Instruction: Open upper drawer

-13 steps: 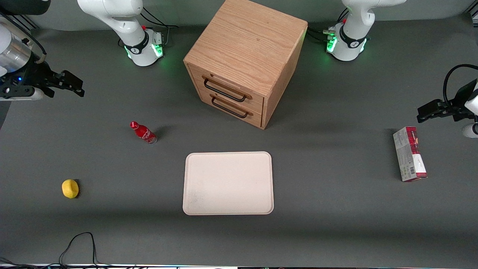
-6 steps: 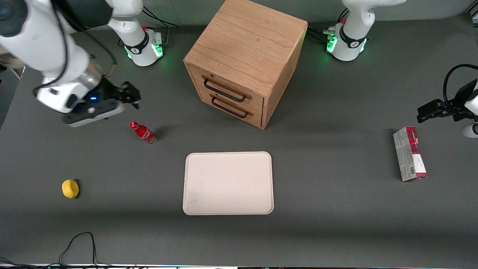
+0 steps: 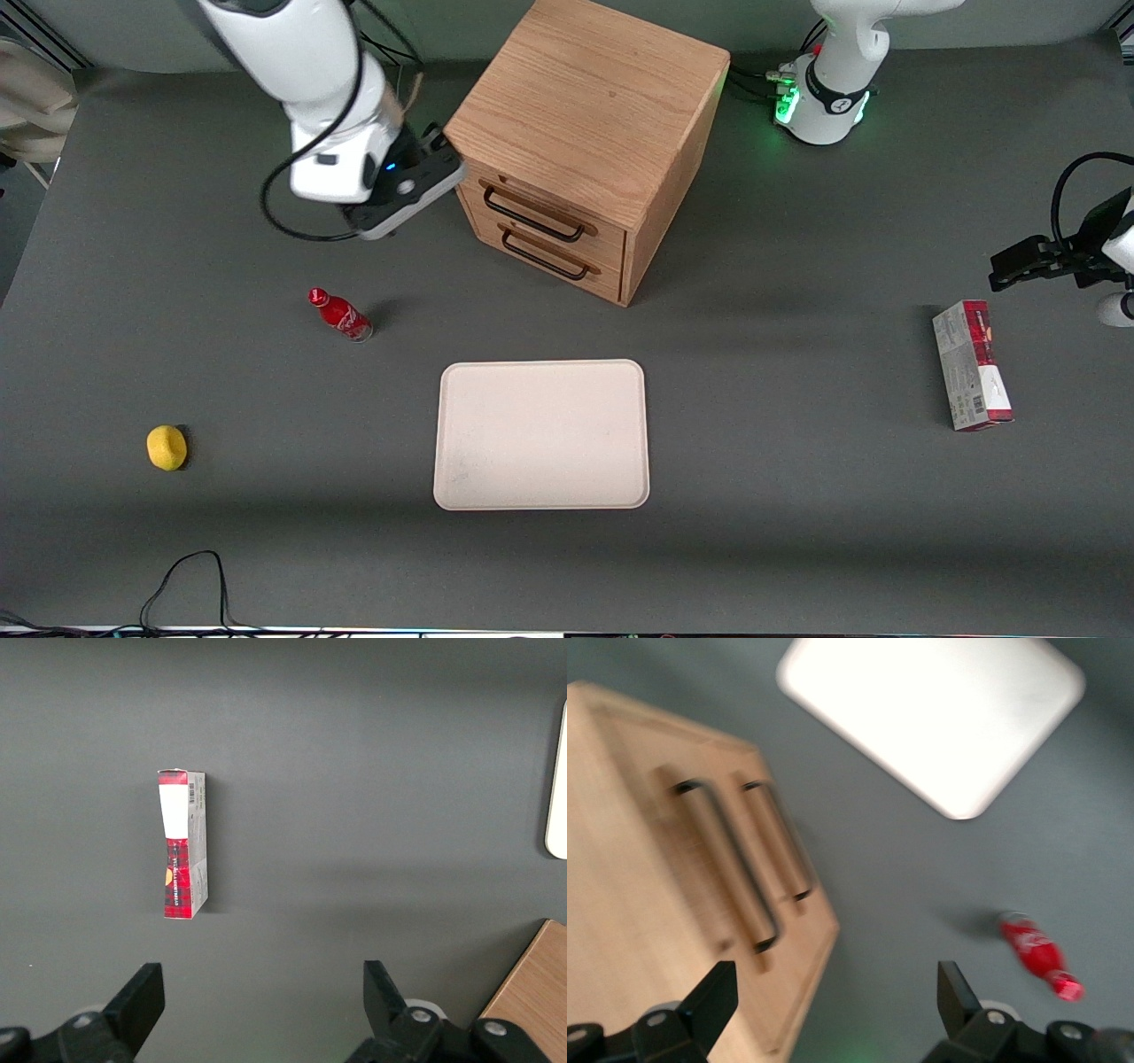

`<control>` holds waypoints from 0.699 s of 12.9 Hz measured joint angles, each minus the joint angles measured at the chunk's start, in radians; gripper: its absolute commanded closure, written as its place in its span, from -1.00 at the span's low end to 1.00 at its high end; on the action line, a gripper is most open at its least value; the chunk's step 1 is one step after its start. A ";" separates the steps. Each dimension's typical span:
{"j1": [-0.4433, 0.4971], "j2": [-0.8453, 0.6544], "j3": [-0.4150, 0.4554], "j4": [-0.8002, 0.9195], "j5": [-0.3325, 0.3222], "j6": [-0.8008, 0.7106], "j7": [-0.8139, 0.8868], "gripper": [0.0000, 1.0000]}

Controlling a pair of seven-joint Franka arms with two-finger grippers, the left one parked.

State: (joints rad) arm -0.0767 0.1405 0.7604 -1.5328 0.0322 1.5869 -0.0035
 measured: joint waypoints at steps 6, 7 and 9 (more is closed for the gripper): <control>-0.001 0.079 0.007 -0.011 0.112 0.002 -0.219 -1.00; -0.001 0.106 0.006 -0.016 0.113 0.019 -0.238 -1.00; -0.001 0.156 0.006 -0.038 0.113 0.069 -0.270 -1.00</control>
State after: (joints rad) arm -0.0774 0.2969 0.7665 -1.5710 0.1452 1.6555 -0.2733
